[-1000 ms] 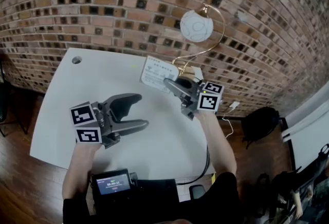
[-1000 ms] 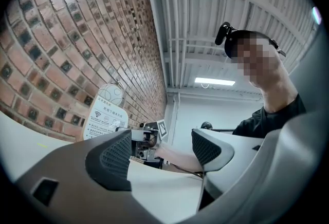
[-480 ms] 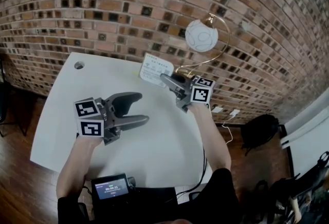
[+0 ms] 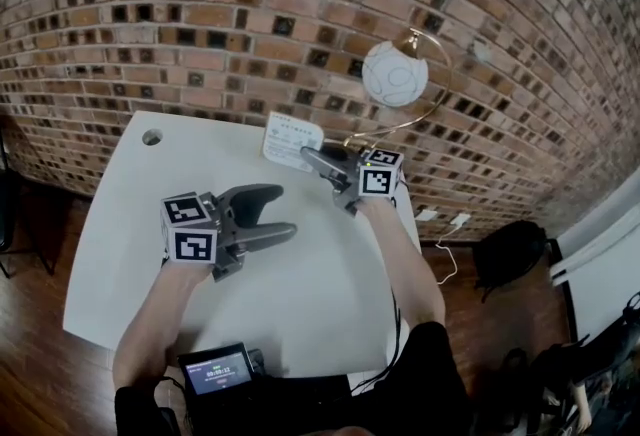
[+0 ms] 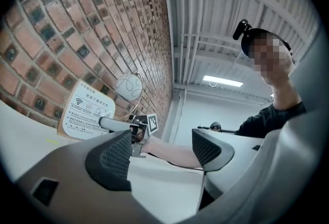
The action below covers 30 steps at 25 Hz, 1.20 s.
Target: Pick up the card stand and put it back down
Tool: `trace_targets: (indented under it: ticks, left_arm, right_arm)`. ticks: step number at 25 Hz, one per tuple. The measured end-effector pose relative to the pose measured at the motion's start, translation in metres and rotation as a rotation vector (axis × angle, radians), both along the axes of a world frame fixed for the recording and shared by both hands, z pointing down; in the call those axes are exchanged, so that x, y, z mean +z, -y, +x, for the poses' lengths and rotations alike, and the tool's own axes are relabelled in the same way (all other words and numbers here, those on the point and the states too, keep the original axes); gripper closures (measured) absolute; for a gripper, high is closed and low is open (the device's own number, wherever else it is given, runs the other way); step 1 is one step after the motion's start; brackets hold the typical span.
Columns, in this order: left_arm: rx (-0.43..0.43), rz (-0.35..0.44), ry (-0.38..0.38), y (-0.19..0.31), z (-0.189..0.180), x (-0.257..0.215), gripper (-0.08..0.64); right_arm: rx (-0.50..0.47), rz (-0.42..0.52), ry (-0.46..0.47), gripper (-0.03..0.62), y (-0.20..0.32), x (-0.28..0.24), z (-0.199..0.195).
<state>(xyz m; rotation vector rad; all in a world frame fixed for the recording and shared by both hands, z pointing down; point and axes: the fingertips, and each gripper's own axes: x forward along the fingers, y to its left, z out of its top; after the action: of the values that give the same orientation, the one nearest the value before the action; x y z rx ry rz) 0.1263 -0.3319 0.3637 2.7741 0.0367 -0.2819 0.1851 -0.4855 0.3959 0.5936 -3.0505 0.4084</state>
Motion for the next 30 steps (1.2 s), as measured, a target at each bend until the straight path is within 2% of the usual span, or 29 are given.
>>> trace_targets:
  ticks: [7,13,20,30]
  left_arm:
    - [-0.001,-0.041,0.000,0.006,0.002,0.013,0.198]
    - [-0.005,-0.037,0.001,0.006,-0.001,0.013,0.198]
    - [-0.020,-0.050,-0.006,0.008,-0.005,0.015,0.198]
    - [-0.021,-0.065,0.011,0.010,-0.005,0.022,0.198]
  right_arm:
    - [0.006,-0.022,-0.027,0.563,0.032,0.023,-0.005]
    - [0.037,-0.030,-0.083,0.563,0.059,0.039,-0.013]
    - [0.031,-0.024,-0.133,0.563,0.085,0.052,-0.030]
    - [0.026,-0.072,-0.144,0.557,0.110,0.067,-0.023]
